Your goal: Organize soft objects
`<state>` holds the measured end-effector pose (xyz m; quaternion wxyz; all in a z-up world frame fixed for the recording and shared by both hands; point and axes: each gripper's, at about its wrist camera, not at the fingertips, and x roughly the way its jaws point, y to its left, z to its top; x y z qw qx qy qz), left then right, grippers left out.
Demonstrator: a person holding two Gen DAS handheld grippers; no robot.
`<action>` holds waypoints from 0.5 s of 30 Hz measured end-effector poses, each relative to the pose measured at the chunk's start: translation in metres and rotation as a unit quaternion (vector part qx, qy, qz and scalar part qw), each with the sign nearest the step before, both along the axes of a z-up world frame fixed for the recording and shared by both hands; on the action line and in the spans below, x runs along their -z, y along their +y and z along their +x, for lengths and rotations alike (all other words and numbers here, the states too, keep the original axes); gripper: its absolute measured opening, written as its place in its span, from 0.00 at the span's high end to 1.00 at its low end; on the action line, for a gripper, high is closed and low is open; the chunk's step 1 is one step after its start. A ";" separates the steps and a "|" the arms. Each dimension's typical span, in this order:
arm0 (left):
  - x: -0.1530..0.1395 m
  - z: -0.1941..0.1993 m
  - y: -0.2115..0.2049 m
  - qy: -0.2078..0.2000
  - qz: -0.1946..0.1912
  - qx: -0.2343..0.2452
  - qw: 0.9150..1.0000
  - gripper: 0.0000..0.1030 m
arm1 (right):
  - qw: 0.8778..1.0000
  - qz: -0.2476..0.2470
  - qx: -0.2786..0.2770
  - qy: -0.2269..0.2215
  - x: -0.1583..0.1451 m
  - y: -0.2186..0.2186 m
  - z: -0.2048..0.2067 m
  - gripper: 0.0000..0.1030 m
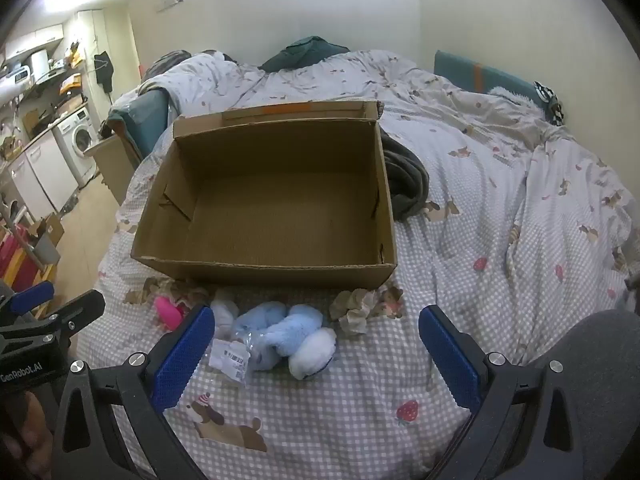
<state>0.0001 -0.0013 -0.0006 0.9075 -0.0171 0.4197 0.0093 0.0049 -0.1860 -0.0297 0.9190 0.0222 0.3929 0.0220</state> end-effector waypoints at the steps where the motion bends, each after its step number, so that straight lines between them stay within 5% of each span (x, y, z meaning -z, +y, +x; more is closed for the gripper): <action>1: 0.000 0.000 0.001 0.001 -0.010 -0.002 1.000 0.00 | 1.000 0.000 0.000 0.000 0.000 0.000 0.000 0.00; 15: 0.003 0.000 0.006 0.002 -0.006 -0.003 1.000 0.00 | 1.000 0.000 0.000 0.002 0.000 0.000 0.000 0.00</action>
